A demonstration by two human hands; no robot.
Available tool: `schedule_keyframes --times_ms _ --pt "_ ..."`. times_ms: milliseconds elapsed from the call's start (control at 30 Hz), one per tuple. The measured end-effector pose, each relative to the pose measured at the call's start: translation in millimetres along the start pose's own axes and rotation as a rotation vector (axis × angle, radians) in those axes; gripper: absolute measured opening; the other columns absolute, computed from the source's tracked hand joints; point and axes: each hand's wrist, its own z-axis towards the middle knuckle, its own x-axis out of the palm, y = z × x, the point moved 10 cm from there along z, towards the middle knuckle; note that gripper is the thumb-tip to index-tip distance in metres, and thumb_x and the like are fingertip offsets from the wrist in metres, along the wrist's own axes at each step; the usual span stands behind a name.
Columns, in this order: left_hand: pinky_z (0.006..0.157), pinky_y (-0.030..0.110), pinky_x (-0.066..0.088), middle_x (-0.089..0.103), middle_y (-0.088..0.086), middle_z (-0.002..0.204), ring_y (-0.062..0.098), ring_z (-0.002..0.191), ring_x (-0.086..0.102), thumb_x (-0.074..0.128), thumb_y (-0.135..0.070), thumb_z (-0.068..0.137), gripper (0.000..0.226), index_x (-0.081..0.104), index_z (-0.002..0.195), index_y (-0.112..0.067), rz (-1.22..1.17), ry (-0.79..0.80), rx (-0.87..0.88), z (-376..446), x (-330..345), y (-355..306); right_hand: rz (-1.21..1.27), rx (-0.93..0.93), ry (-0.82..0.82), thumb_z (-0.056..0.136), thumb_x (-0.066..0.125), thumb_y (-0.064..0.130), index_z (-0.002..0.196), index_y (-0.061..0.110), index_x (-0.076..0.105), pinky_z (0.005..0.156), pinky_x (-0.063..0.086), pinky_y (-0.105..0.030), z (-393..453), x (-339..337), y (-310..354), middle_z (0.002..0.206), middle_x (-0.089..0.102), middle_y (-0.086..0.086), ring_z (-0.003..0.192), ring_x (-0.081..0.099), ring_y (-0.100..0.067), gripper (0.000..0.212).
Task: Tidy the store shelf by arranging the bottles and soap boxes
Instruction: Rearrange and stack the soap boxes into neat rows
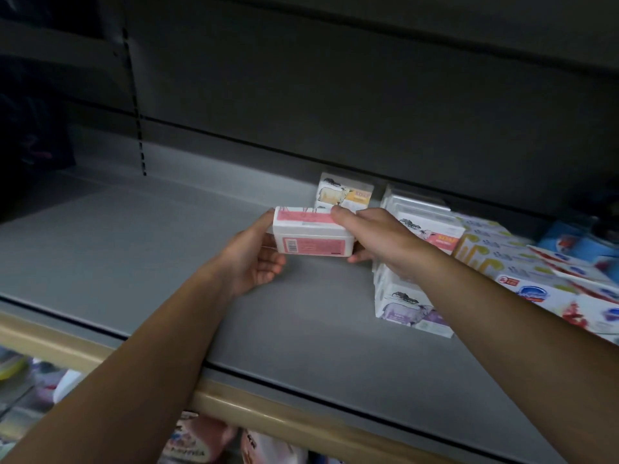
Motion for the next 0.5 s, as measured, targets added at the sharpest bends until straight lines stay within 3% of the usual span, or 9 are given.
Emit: schedule_keyframes --times_ms 67,167,267,367,500 --pt "0.039 0.017 0.041 0.057 0.008 0.053 0.016 0.039 0.053 0.042 -0.075 0.085 0.067 0.063 0.081 -0.011 -0.031 0.036 -0.023 1.0 4.0 2.8 -0.025 -0.016 -0.024 0.07 0.061 0.069 0.094 0.01 0.07 0.087 0.059 -0.045 -1.8 -1.8 1.6 0.091 0.075 -0.003 0.083 0.074 -0.021 0.065" --pt "0.043 0.022 0.05 0.066 0.011 0.07 0.018 0.05 0.064 0.047 -0.066 0.089 0.056 0.066 0.092 -0.013 -0.053 0.055 -0.007 -0.6 8.0 2.7 -0.162 -0.13 -0.031 0.063 0.073 0.054 0.106 0.025 0.069 0.09 0.054 -0.034 -13.4 -1.7 14.2 0.101 0.069 0.01 0.093 0.068 -0.009 0.052" --pt "0.049 0.025 0.055 0.071 0.006 0.091 0.013 0.064 0.07 0.066 -0.036 0.087 0.033 0.066 0.11 -0.014 -0.084 0.097 0.207 -7.7 12.1 -16.4 -0.251 -0.304 -0.003 0.069 0.082 0.03 0.127 0.028 0.058 0.098 0.05 -0.031 -30.8 2.8 31.6 0.12 0.059 0.011 0.107 0.06 -0.006 0.063" --pt "0.057 0.029 0.058 0.074 0.0 0.092 0.013 0.074 0.071 0.064 -0.009 0.085 0.041 0.057 0.125 -0.014 -0.128 0.162 0.427 -27.1 17.3 -39.4 -0.231 -0.378 -0.074 0.081 0.075 0.031 0.136 0.026 0.051 0.101 0.045 -0.028 -43.9 -8.9 39.4 0.134 0.053 0.007 0.115 0.056 -0.008 0.06" --pt "0.079 0.041 0.059 0.073 0.004 0.106 0.02 0.095 0.069 0.068 0.003 0.081 0.042 0.062 0.119 -0.014 0.041 0.161 0.682 -59.5 33.5 -66.6 -0.418 -0.407 -0.187 0.082 0.074 0.032 0.123 0.027 0.058 0.091 0.052 -0.034 -58.9 -30.8 39.2 0.117 0.066 0.006 0.099 0.064 -0.012 0.045"
